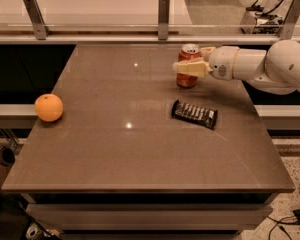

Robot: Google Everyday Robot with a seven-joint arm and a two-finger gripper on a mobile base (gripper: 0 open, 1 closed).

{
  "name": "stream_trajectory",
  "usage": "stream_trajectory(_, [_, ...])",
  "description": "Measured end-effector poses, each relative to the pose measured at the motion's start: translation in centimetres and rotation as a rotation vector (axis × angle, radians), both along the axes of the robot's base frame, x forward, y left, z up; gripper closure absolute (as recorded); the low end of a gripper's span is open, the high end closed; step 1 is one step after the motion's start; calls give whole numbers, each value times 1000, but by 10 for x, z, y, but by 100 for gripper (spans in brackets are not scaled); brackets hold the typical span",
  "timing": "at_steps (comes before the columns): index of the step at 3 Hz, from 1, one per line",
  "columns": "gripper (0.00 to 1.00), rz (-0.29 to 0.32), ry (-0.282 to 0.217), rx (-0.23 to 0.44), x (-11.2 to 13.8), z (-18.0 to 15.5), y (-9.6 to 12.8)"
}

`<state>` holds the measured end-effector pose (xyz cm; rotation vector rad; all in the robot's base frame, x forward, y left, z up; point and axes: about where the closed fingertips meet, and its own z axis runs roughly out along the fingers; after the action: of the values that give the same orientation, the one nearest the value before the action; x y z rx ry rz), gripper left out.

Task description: Move coke can near orange

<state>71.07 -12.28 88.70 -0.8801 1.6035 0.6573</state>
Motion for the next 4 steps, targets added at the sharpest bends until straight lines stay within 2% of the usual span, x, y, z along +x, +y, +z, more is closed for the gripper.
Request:
stream_trajectory(2, [88,9,1,1,0,-1,6])
stream_trajectory(3, [100,13,2,2,0,-1,9])
stream_trajectory(4, [100,13,2,2,0,-1,9])
